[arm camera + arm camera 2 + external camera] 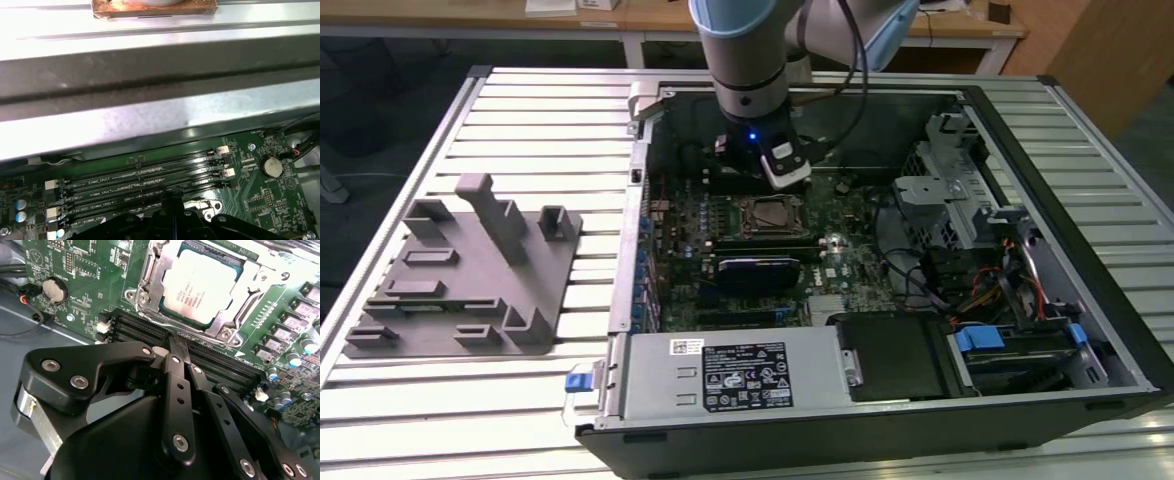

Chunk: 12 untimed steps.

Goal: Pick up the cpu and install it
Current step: 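Install the first cpu locking lever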

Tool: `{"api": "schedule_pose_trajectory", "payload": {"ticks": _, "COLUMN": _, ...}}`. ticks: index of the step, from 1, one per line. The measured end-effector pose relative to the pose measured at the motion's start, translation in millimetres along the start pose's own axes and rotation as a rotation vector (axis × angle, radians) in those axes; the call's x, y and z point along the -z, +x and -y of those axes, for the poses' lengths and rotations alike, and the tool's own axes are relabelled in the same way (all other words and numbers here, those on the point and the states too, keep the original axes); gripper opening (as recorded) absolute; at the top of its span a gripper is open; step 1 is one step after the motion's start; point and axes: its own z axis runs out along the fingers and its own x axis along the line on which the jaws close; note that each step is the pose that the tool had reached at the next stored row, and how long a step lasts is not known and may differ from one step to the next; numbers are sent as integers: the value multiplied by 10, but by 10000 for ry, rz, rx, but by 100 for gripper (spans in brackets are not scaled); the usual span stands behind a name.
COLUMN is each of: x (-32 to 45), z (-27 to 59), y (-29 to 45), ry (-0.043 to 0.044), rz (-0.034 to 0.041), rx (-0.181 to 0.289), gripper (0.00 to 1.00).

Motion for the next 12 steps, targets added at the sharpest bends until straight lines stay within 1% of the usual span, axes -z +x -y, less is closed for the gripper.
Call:
{"api": "schedule_pose_trajectory", "payload": {"ticks": 3, "x": 41, "z": -11, "y": -6, "ry": 29, "rz": 6, "rx": 5, "gripper": 11}}
{"api": "schedule_pose_trajectory", "payload": {"ticks": 5, "x": 54, "z": -16, "y": -8, "ry": 92, "rz": 20, "rx": 17, "gripper": 11}}
{"api": "schedule_pose_trajectory", "payload": {"ticks": 6, "x": 61, "z": -16, "y": -9, "ry": 165, "rz": 30, "rx": 33, "gripper": 11}}
{"api": "schedule_pose_trajectory", "payload": {"ticks": 7, "x": 67, "z": -18, "y": -10, "ry": 262, "rz": 46, "rx": 53, "gripper": 11}}
{"api": "schedule_pose_trajectory", "payload": {"ticks": 11, "x": 86, "z": -23, "y": -13, "ry": 722, "rz": 128, "rx": 149, "gripper": 11}}
{"api": "schedule_pose_trajectory", "payload": {"ticks": 12, "x": 91, "z": -24, "y": -14, "ry": 862, "rz": 152, "rx": 177, "gripper": 11}}
